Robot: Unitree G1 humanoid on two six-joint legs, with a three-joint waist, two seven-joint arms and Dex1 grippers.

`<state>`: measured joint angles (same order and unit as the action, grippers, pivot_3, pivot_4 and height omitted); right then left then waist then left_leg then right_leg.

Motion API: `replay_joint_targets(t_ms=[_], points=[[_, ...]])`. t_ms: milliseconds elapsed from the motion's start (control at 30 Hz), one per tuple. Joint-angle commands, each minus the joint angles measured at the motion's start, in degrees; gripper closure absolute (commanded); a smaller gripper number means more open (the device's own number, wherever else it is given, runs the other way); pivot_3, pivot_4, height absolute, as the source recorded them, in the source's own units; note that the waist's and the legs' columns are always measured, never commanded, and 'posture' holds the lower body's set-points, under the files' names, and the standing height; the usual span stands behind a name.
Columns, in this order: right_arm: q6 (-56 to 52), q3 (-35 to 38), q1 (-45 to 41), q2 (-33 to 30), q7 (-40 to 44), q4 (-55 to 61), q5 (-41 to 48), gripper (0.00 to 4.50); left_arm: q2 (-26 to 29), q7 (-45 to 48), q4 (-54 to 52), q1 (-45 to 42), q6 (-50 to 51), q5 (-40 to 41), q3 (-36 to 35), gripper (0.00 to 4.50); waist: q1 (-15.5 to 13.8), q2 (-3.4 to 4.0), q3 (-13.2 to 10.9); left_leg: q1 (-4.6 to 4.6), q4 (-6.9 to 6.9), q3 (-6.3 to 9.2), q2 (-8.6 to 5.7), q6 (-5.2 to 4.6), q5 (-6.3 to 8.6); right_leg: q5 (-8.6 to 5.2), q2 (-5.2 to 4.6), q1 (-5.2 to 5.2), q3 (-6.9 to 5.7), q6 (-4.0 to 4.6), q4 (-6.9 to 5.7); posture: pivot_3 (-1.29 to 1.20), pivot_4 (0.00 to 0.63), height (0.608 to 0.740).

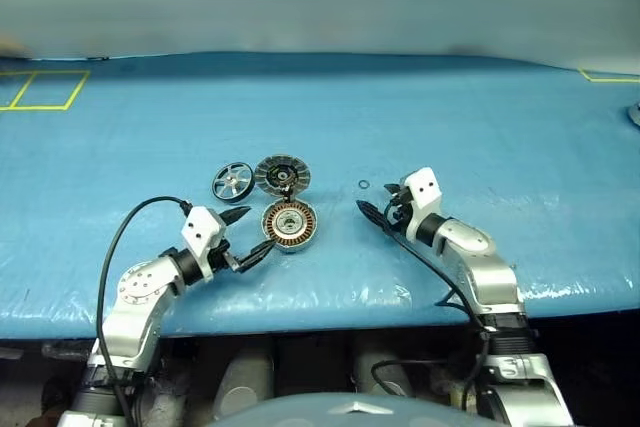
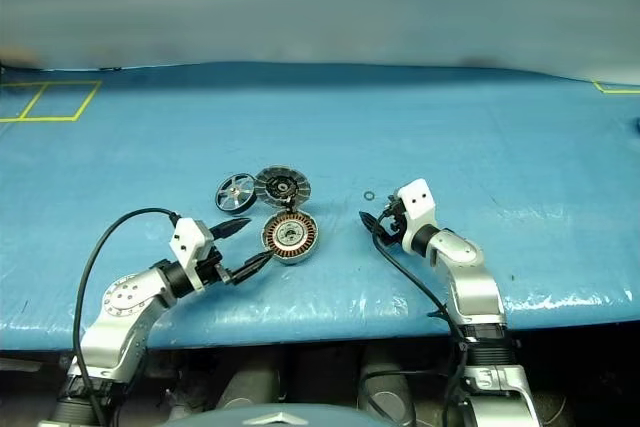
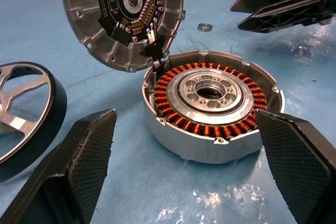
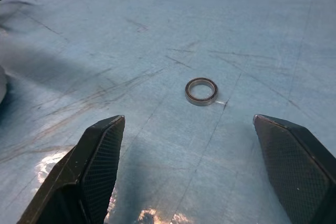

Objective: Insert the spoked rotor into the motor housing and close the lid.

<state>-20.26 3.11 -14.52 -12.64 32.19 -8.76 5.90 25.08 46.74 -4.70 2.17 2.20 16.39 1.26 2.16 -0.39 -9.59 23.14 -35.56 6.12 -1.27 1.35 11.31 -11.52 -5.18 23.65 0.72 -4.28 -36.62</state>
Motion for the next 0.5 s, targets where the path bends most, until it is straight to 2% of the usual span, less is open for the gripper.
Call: replay_joint_targets(t_ms=[33, 267, 367, 500], points=[[3.7, 0.1, -2.5, 1.2, -1.8, -3.9, 0.7, 0.37, 0.1, 0.6, -0.5, -0.5, -0.9, 0.3, 0.1, 0.0, 0.0, 0.0, 0.0, 0.0, 0.0, -0.01, -0.01, 0.0, 0.0, 0.0, 0.0, 0.0, 0.01, -0.01, 0.01, 0.0, 0.15, 0.74], [7.1, -2.1, -5.5, 1.1, -2.4, -10.5, -0.7, 0.37, -0.1, 1.1, -1.4, 0.8, -1.2, 1.4, -0.6, 0.0, 0.1, 0.0, 0.0, -0.04, 0.0, 0.01, -0.01, -0.01, 0.0, 0.01, 0.01, -0.07, 0.01, -0.02, 0.03, 0.0, 0.15, 0.74], [7.9, -2.6, -5.7, 0.4, -2.6, -11.7, -1.2, 0.97, -0.1, 1.1, -1.6, 1.3, -1.3, 1.5, -0.7, 0.0, 0.1, -0.01, 0.0, -0.09, 0.0, 0.01, -0.01, -0.01, 0.0, 0.01, 0.01, -0.12, 0.01, -0.01, 0.02, 0.0, 0.15, 0.74], [9.4, -3.7, -5.6, -0.5, -3.1, -13.5, -2.9, 2.27, -0.2, 0.9, -1.6, 1.7, -1.3, 1.3, -0.5, 0.0, 0.1, -0.01, 0.0, -0.1, 0.0, 0.01, -0.01, -0.01, 0.0, 0.0, 0.01, -0.13, 0.01, -0.01, 0.02, 0.0, 0.15, 0.74]])
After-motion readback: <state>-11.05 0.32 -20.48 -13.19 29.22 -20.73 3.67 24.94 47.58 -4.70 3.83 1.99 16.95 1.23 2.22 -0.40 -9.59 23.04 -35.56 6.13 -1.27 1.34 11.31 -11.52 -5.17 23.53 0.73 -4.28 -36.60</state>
